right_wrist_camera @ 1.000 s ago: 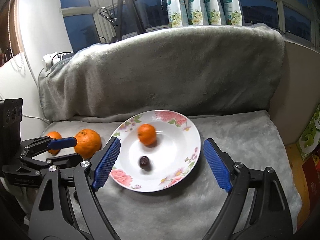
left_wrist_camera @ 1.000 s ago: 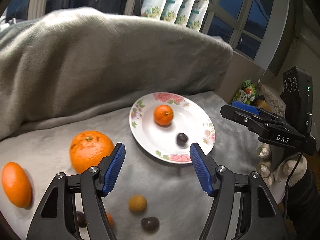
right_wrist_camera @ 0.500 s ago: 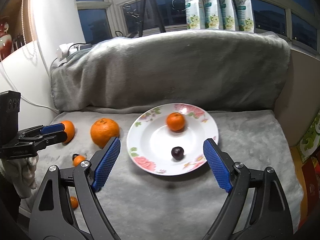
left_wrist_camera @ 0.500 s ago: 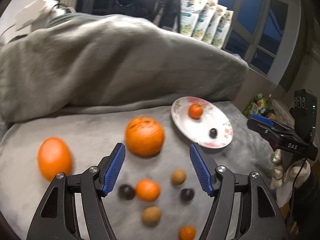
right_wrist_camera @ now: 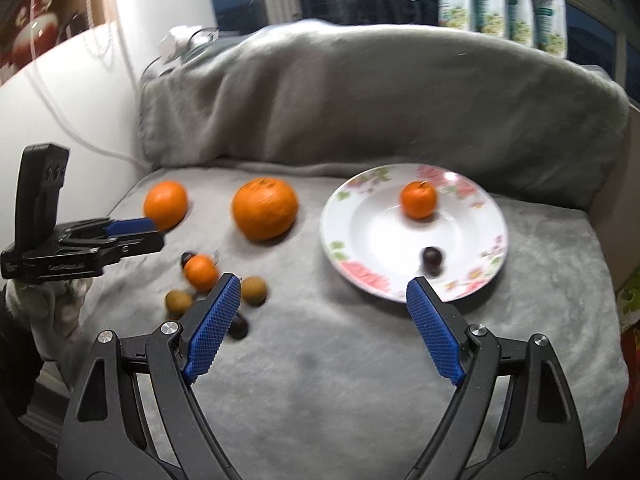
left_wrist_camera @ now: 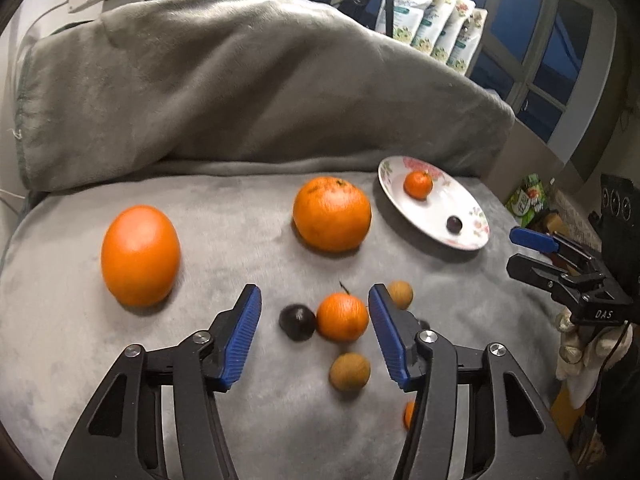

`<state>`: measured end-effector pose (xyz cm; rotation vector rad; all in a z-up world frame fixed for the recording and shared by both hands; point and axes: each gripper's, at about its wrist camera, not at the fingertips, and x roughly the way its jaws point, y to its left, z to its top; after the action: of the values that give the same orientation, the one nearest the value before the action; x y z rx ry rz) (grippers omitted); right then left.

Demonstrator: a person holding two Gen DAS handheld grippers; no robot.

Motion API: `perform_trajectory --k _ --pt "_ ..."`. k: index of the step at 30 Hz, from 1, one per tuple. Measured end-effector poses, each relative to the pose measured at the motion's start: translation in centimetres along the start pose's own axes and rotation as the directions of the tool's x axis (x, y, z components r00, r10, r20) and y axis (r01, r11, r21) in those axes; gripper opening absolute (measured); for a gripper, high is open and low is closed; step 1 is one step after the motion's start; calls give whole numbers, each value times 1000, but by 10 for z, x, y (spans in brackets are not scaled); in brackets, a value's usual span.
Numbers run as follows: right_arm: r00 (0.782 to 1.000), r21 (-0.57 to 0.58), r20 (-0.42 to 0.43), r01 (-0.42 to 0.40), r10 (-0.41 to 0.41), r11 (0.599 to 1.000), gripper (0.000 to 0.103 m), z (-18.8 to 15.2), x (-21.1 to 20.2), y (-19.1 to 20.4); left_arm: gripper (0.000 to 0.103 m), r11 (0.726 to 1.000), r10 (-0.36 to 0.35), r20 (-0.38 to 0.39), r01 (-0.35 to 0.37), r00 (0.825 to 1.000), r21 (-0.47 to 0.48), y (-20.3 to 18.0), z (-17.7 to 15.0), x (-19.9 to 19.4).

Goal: Organize fruits
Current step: 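Move both open grippers back toward the remaining small fruits, then grasp a stemmed small mandarin with the left gripper while the right gripper grasps a dark plum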

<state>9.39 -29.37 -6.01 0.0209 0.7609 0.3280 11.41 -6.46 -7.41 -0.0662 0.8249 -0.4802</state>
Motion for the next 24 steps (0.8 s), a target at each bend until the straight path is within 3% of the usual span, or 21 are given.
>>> perform_trajectory --k 8,16,24 --pt "996 -59 -66 -57 53 997 86 -14 19 26 41 999 -31 -35 32 999 43 -12 -10 8" --pt "983 -73 -144 -121 110 990 60 -23 40 37 39 993 -10 -71 18 997 114 -24 -9 25" --pt "967 -81 -199 -178 160 981 47 -27 57 45 39 978 30 -114 -5 993 210 -31 -5 38"
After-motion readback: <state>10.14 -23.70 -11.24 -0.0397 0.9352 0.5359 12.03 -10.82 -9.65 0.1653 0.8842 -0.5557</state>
